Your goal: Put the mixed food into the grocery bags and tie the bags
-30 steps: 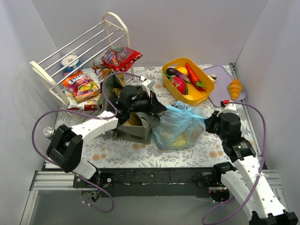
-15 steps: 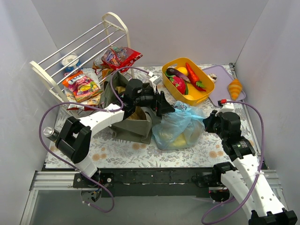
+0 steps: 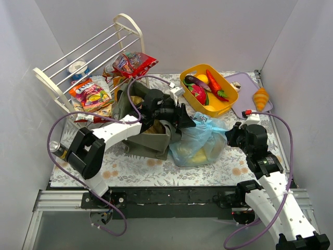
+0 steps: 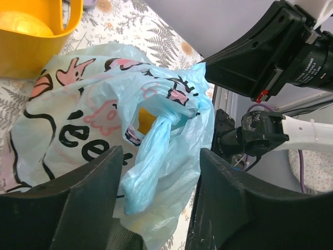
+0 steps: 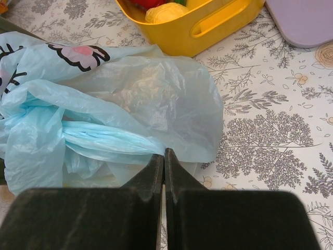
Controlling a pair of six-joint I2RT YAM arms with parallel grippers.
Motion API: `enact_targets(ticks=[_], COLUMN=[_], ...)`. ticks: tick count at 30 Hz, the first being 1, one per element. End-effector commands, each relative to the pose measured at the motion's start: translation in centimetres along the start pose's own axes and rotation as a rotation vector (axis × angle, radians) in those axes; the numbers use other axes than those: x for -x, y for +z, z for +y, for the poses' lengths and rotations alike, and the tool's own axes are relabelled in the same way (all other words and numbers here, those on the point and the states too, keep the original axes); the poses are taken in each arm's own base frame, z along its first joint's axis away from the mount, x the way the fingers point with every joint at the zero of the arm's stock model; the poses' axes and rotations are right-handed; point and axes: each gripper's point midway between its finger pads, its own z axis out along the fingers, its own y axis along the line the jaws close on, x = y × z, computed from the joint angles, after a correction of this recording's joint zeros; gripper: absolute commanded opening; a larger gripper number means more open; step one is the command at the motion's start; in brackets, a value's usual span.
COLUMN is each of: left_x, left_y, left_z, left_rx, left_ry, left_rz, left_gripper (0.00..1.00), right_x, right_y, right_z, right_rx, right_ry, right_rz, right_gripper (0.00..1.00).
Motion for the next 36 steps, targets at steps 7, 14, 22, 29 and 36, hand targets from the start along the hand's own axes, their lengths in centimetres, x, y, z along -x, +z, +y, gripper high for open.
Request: enact_targets(ticks=[7,14,22,29,36], left_x=[-1.2,-0.1,-0.3,-0.9,0.4], left_y=[1.6,1.1,1.0,0.6,0.0], left_z=[0.2,-0.3,-0.7,-0.5,-0.1], left_rx=[0.042,0.051,0.035,0.048,0.091], left_ry=[0.000,-0.049,-0.090,-0.095,-0.082], left_rz=[0.041,-0.032,-0.035,-0.027,-0.075], left_gripper=[0.36,0.37,0.35,0.18,0.02], right_x=[1.0,0.7,0.8,0.8,2.0], right_y=[-0.1,-0.2,-0.3,-0.3,-0.7], right_z=[-0.2,-0.2,-0.3,-0.4,-1.6], right_rx=[-0.006,-0.004,-0.008,-0.013,-0.088], right_ry=[-0.016,-0.019,-0.025,-0.027,-0.027], right_rz=[-0.058,-0.050,-0.053,-0.052,-0.086], right_gripper=[0.01,0.01,0.01,0.01,0.01])
